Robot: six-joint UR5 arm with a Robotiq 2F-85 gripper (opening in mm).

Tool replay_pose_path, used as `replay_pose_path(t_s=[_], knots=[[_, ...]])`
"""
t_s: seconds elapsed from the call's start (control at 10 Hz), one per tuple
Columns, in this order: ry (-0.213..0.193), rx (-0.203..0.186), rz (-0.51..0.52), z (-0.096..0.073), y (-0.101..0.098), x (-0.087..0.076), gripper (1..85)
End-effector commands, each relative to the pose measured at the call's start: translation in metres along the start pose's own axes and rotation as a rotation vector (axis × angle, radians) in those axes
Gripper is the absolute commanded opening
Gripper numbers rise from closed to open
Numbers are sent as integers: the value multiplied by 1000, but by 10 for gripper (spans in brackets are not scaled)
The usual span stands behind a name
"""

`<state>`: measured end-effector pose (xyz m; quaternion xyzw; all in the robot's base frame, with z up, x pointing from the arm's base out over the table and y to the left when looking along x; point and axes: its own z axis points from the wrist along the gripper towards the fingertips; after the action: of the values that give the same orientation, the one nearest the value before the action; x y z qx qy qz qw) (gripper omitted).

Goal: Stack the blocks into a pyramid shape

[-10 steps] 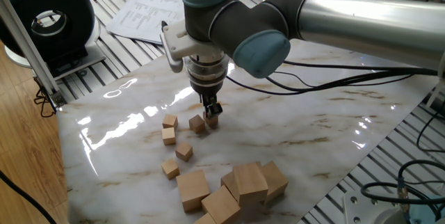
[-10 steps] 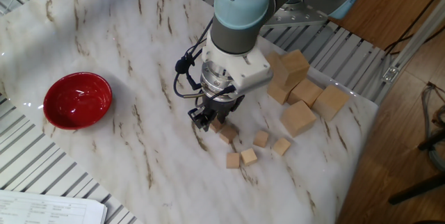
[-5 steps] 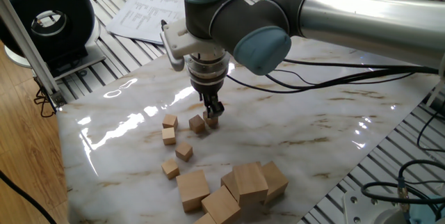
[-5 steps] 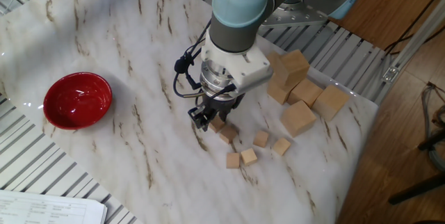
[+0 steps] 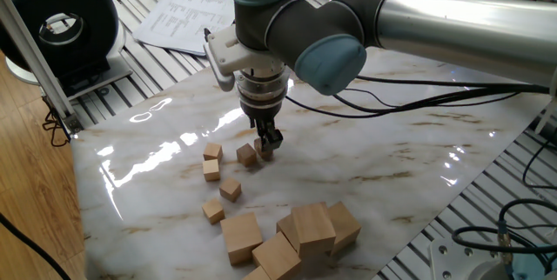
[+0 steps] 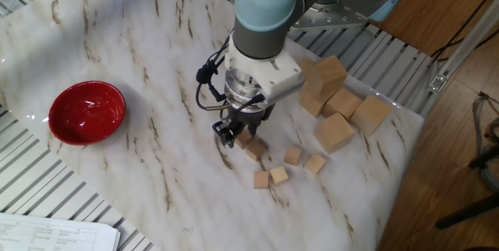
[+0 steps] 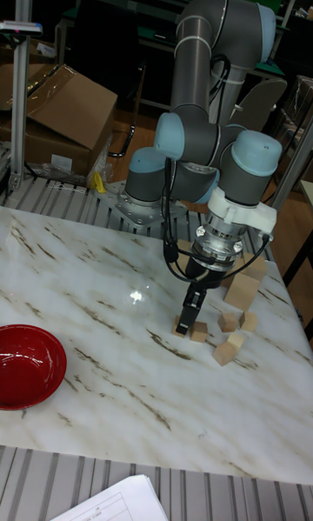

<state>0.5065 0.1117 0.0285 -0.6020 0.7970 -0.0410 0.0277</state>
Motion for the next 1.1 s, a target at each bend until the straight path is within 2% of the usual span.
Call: replay_pose_path(t_s=[0.0, 0.1, 0.3, 0.4, 1.0], knots=[[-16, -2, 3, 5, 7, -4, 553], [-22, 4, 5, 12, 10, -5, 553], [-9, 14, -3, 14, 8, 1, 543], [-17, 15, 1, 15, 8, 0, 540], [-22, 39, 25, 17, 2, 2, 400]])
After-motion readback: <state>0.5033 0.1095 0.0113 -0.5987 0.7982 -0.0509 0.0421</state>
